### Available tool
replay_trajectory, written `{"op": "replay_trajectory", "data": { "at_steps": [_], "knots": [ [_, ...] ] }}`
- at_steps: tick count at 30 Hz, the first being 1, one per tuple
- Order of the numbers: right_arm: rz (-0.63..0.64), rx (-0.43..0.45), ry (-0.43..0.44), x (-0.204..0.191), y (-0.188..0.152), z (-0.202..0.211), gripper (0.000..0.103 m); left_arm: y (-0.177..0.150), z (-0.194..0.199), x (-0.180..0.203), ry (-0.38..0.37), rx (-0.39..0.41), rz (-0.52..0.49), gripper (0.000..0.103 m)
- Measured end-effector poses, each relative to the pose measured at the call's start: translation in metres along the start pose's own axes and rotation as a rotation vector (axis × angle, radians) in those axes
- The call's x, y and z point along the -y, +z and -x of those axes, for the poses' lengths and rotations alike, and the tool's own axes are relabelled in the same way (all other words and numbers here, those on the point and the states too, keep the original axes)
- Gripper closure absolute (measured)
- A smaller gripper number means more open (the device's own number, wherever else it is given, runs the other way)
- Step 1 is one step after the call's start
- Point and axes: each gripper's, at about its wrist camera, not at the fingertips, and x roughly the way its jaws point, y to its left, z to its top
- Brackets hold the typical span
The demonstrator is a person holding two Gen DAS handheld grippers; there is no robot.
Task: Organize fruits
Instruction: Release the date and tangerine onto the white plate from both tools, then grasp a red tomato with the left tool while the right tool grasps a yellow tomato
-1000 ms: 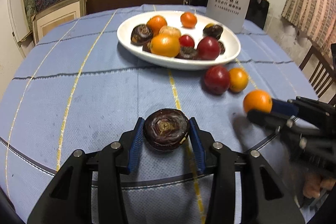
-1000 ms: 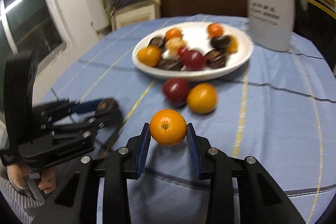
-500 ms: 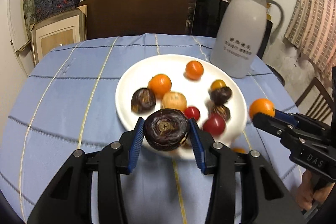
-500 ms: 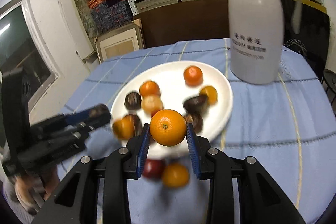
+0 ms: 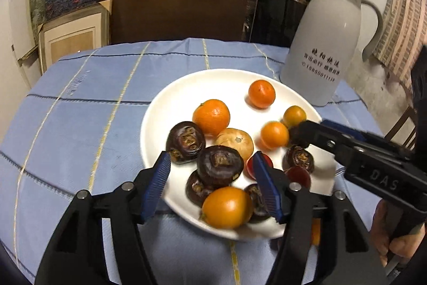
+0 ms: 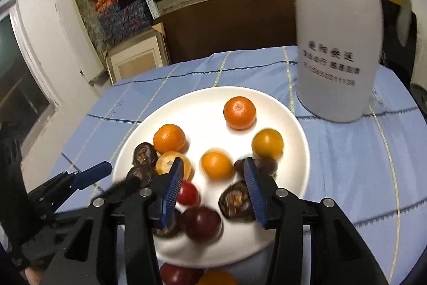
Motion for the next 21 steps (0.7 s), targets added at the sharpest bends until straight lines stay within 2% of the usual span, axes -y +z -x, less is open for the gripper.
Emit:
{"op": "replay_trajectory", "data": {
  "at_steps": [2,5,10,13,15,18,21],
  "knots": [
    [-0.001,0.009,-0.003,0.003,-0.008,0.014,0.054,-0.007,0.013,-0.002,-0.003,0.009,0.012,0.038],
    [-0.017,0.028,-0.011,0.012,-0.029,0.039,0.046,-0.025,0.035,-0.001,0.017,0.03,0.019,0.033],
    [-0.046,0.033,0.005,0.03,-0.072,0.069,0.045,-0.066,0.057,0.01,-0.001,0.013,0.005,0.033],
    [-0.013,-0.001,-0.005,0.034,-0.097,0.07,0.045,-0.09,0.061,0.021,0.017,0.005,-0.024,0.033],
    [0.005,-0.033,0.005,0.033,-0.105,0.064,0.045,-0.101,0.06,0.023,0.038,-0.01,-0.04,0.029],
    [0.063,-0.053,0.004,0.022,-0.111,0.055,0.045,-0.112,0.058,0.022,0.08,-0.024,-0.049,0.024],
    [0.088,-0.057,0.003,0.017,-0.112,0.051,0.046,-0.113,0.056,0.017,0.08,-0.031,-0.032,0.024]
  ]
}}
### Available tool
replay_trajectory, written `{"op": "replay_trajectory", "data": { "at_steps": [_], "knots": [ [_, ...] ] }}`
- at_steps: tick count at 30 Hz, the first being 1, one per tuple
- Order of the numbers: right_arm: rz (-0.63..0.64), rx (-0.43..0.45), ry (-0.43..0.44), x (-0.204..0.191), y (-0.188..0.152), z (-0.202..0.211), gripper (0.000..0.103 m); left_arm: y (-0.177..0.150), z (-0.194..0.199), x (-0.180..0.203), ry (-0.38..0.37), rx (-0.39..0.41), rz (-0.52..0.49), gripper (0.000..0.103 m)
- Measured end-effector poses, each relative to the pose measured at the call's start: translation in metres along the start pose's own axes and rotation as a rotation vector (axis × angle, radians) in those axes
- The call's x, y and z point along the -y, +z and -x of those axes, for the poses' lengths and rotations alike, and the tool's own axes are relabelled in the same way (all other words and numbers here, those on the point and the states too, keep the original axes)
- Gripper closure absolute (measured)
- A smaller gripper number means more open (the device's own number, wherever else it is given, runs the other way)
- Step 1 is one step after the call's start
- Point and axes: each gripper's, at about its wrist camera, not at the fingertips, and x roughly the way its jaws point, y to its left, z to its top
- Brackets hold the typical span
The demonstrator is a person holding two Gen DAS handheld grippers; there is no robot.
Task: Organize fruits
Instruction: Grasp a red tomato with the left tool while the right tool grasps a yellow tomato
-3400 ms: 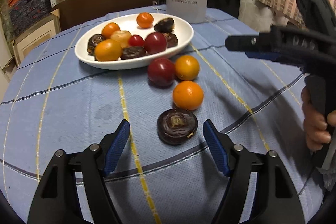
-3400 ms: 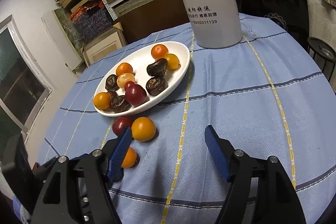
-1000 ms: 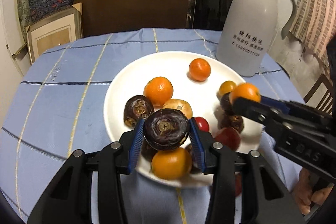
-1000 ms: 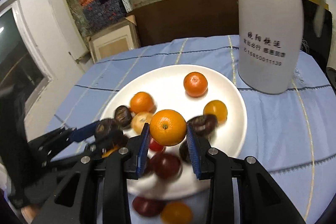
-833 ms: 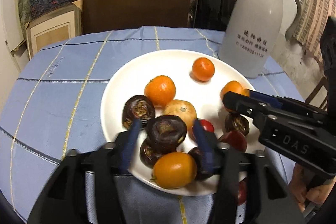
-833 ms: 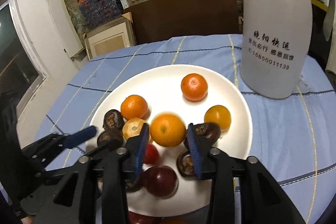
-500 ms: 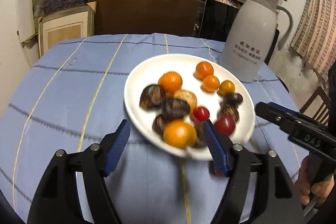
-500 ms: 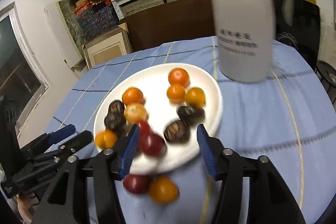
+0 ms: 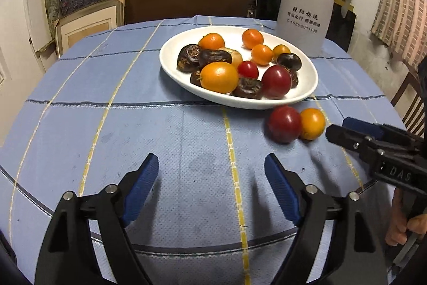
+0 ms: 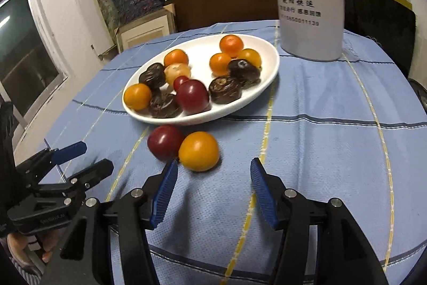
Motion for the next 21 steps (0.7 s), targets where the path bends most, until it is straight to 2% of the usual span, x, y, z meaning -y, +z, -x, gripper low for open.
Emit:
{"op": "replay_trajectory", "data": {
  "at_steps": [5,10,16,19,21],
  "knots": [
    [-0.007,-0.015,0.011,-0.004,0.005,-0.01,0.047,0.0,-0.003,0.0,-0.01,-0.013,0.0,0.023],
    [0.0,-0.049,0.034,-0.01,0.007,-0.027,0.063,0.0,-0.005,0.008,-0.015,-0.022,-0.032,0.022],
    [-0.015,-0.042,0.031,-0.007,0.01,-0.02,0.065,0.003,-0.009,0.026,-0.066,-0.024,-0.054,0.022],
    [-0.061,-0.018,-0.003,0.008,0.014,-0.007,0.065,0.011,-0.017,0.039,-0.095,-0.035,-0.047,0.022],
    [-0.122,-0.009,-0.013,0.025,0.015,-0.001,0.065,0.016,-0.022,0.048,-0.084,-0.028,-0.05,0.022]
  ]
}}
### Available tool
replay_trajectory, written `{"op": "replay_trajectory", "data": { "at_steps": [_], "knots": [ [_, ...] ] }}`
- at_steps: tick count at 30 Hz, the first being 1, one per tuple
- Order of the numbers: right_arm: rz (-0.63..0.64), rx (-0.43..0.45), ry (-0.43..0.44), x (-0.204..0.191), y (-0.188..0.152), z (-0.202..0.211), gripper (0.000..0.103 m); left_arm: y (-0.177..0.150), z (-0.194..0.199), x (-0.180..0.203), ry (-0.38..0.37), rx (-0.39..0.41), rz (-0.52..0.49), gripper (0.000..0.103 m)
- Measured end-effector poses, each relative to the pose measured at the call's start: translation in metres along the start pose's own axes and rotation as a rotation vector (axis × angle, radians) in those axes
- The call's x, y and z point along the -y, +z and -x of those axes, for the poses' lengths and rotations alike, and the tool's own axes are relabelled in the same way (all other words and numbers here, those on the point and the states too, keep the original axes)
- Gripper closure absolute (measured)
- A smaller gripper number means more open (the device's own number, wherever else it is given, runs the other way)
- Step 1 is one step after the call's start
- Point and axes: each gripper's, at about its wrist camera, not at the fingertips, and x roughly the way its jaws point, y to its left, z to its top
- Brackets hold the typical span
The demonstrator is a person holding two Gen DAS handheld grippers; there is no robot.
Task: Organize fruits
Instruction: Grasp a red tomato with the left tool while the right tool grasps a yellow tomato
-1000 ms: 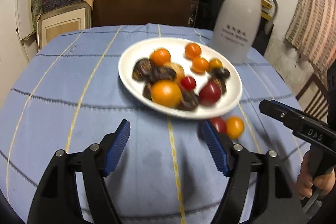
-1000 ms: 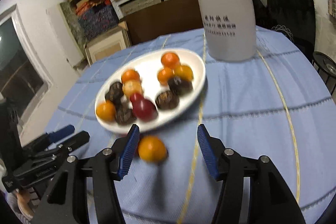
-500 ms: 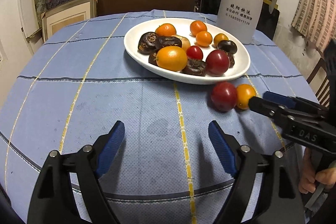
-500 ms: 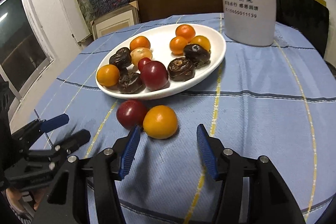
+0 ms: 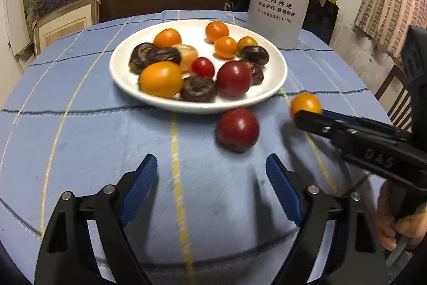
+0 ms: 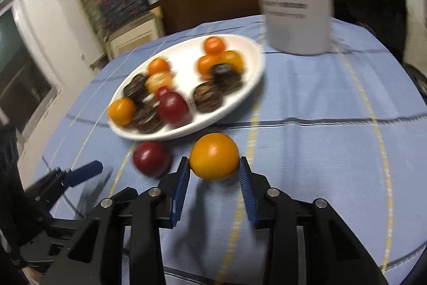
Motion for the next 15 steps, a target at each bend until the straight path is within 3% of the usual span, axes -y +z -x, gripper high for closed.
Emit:
{"op": "replay_trajectory", "data": {
  "at_steps": [4,8,15],
  "knots": [
    [-0.087,0.0,0.02,0.021,0.005,0.004,0.065,0.009,-0.011,0.011,0.025,0.004,-0.012,0.025],
    [-0.095,0.004,0.03,0.022,0.004,0.005,0.065,0.014,-0.023,0.017,0.031,-0.005,-0.03,0.043],
    [-0.085,-0.006,0.032,0.019,0.002,0.005,0.065,0.022,-0.038,0.019,-0.033,-0.031,-0.015,0.062]
  ]
}}
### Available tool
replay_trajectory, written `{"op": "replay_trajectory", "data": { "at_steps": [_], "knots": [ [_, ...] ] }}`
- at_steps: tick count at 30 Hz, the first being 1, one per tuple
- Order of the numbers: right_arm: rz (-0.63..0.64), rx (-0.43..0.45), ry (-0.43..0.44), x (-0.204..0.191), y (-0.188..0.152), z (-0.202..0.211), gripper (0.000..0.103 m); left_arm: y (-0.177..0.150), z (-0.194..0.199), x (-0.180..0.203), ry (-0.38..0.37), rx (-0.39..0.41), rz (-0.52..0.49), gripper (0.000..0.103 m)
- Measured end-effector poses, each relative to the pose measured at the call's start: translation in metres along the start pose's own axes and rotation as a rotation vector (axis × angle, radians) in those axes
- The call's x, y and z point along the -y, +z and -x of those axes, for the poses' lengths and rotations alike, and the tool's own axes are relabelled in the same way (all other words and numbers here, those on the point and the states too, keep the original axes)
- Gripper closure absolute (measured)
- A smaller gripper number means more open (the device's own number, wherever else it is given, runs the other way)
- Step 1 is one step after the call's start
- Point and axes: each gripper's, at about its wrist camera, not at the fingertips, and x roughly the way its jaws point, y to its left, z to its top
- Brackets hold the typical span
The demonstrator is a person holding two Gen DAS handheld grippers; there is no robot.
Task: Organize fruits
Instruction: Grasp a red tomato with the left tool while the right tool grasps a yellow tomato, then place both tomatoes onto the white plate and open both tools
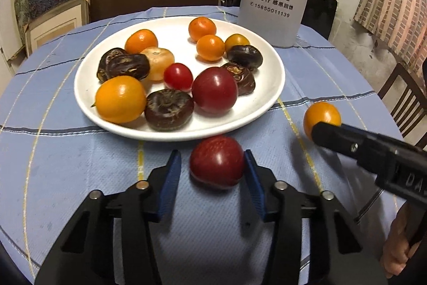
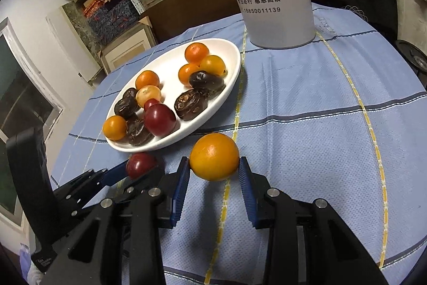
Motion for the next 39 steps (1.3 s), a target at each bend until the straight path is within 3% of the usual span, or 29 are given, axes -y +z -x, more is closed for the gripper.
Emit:
{"op": "replay_trajectory", "data": {
  "at_steps": [7,16,20,25,33,37,39],
  "knots": [
    [0.01,0.001,0.002,-0.004,-0.001,0.001,0.065,-0.008,0.008,-0.001,-0.03,0.007,0.004,0.066],
    [0.098,0.024,0.029,-0.027,-0.014,0.014,0.065,-0.033,0.068,-0.042,0.022,0.063,0.06,0.066],
    [0.138,0.081,0.042,-0.043,-0.008,0.031,0.065,-0.007,0.082,-0.066,0.039,0.096,0.092,0.066],
    [0.206,0.096,0.004,-0.068,0.027,0.021,0.065,0.046,0.083,-0.083,0.072,0.135,0.085,0.066],
    [0.244,0.067,-0.012,-0.093,0.081,-0.041,0.065,0.126,0.003,-0.099,0.043,0.065,0.096,0.066],
    [0.256,0.039,-0.034,-0.093,0.091,-0.068,0.064,0.142,-0.028,-0.093,-0.001,0.021,0.085,0.066],
    [0.258,0.045,-0.042,-0.092,0.089,-0.067,0.058,0.142,-0.028,-0.083,0.017,0.033,0.058,0.054]
  ]
}}
